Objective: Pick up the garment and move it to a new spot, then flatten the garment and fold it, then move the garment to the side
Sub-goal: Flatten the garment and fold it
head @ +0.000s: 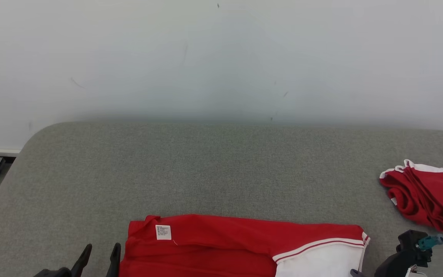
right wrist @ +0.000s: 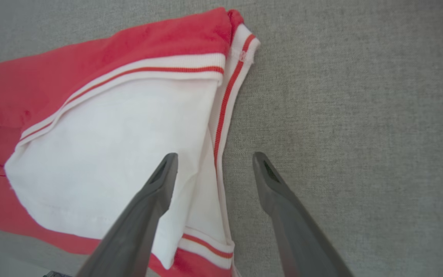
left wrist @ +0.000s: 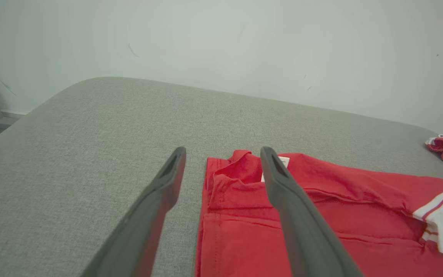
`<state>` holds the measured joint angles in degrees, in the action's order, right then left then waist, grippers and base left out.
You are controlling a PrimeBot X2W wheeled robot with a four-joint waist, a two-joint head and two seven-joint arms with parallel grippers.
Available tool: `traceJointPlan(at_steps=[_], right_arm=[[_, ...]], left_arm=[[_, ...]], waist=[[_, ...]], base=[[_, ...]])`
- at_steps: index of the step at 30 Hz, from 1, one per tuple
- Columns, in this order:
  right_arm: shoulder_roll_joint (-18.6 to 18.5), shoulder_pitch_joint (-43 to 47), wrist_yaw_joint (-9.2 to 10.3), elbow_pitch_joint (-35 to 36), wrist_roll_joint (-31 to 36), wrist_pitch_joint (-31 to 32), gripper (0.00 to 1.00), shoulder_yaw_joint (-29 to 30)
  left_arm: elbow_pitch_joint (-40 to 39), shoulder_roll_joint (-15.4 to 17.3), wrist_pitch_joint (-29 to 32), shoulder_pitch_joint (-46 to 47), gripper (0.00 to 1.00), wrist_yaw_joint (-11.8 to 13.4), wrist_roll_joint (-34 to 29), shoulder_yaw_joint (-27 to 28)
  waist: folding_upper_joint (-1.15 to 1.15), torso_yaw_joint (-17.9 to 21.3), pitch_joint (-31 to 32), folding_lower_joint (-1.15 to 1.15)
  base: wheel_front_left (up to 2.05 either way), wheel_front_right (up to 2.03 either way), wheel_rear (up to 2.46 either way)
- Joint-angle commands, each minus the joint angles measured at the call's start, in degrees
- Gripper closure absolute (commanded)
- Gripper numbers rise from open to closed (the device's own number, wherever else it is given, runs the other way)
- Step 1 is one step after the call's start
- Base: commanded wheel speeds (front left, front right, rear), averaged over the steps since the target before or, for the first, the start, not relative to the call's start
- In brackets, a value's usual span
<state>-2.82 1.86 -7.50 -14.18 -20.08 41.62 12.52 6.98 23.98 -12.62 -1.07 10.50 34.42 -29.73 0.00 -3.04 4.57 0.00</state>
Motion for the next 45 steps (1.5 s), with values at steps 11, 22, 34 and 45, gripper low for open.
traceJointPlan(at_steps=[11, 22, 34, 45], right_arm=[[-0.11, -5.86, 0.04, -11.09, -1.07, -3.46, 0.00, -3.14], [0.03, -8.48, 0.04, -16.21, -1.93, -3.69, 0.11, -5.01], [-0.32, -9.58, 0.07, -13.74, 0.53, -4.63, 1.00, -1.91], [-0.27, -8.58, 0.07, 0.93, 8.90, 3.20, 1.00, 8.56]], left_arm=[[0.64, 0.41, -0.38, 1.55, 0.00, -0.93, 0.68, -0.35], [1.75, 0.44, -0.70, 2.08, 0.00, -1.63, 1.23, -0.45], [2.30, 0.33, -1.12, 2.10, 0.00, -1.93, 1.40, -0.49], [2.97, -0.18, -1.42, 2.48, 0.00, -2.23, 1.55, -0.72]], waist=[[0.00, -0.80, -1.52, 0.00], [0.00, -1.23, -1.85, 0.00], [0.00, -0.97, -1.93, 0.00], [0.00, -0.50, -2.35, 0.00]], base=[[0.00, 0.00, 0.00], [0.00, 0.00, 0.00], [0.00, 0.00, 0.00], [0.00, 0.00, 0.00]])
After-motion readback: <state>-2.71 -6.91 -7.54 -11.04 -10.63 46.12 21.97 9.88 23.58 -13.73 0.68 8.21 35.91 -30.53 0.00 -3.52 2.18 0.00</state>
